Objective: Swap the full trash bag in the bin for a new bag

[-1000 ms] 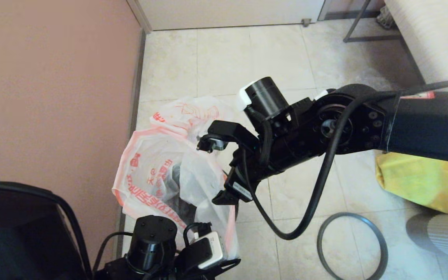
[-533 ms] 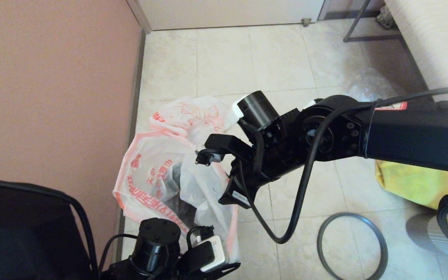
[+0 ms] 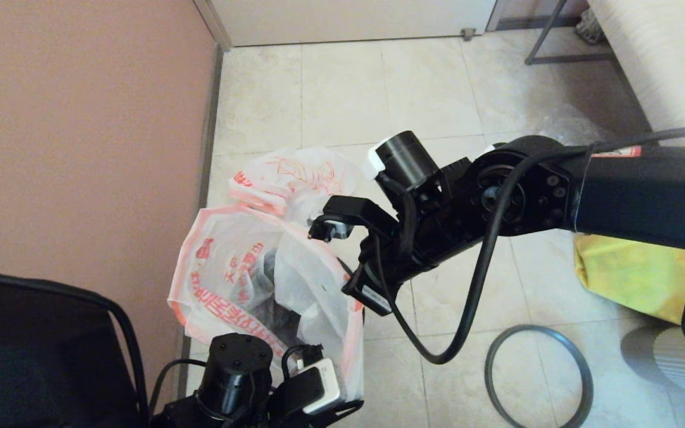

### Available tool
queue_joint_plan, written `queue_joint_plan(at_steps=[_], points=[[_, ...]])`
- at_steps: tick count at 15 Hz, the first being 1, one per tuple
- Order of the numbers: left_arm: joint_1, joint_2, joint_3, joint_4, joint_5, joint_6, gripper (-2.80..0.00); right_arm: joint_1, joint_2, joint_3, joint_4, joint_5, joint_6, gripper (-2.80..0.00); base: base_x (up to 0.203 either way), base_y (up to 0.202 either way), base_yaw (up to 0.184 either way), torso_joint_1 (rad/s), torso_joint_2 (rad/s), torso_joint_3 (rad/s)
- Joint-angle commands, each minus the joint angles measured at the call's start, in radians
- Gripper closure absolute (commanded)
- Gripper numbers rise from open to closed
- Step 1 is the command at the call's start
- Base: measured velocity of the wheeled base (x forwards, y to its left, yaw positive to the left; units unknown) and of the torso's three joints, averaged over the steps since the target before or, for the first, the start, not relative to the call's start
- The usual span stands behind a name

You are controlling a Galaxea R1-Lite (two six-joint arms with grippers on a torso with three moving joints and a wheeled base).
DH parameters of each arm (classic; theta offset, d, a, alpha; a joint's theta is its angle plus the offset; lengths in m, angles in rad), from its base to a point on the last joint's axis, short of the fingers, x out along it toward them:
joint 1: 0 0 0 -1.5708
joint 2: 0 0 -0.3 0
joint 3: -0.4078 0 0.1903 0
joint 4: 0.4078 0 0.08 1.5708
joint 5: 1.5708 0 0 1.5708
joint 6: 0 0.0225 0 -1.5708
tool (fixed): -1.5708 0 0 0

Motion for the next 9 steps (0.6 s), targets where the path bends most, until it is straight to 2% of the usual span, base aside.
queue_joint_plan(at_steps=[1,3,5,6,8,9], points=[[0.039,0.008,0.013,-0.024,-0.006,-0.009,0.0,-0.024,-0.028,0.0,0.003,0.035,0.022,0.0,0.0,0.0,0.0,0.0,0.0,0.0],[0.072,0.064,0.036,-0.143,-0.006,-0.053,0.0,-0.052,-0.053,0.0,-0.009,0.114,0.088,0.0,0.0,0.0,0.0,0.0,0.0,0.0],[0.08,0.154,0.083,-0.267,0.001,-0.11,0.0,-0.061,-0.054,0.0,-0.063,0.14,0.157,0.0,0.0,0.0,0.0,0.0,0.0,0.0],[0.08,0.173,0.095,-0.282,0.02,-0.126,0.0,-0.065,-0.048,0.0,-0.092,0.142,0.194,0.0,0.0,0.0,0.0,0.0,0.0,0.0],[0.083,0.129,0.098,-0.297,0.074,-0.151,0.0,-0.072,-0.039,0.0,-0.102,0.144,0.206,0.0,0.0,0.0,0.0,0.0,0.0,0.0],[0.085,0.111,0.078,-0.299,0.092,-0.185,0.0,-0.073,-0.032,0.0,-0.102,0.144,0.208,0.0,0.0,0.0,0.0,0.0,0.0,0.0]])
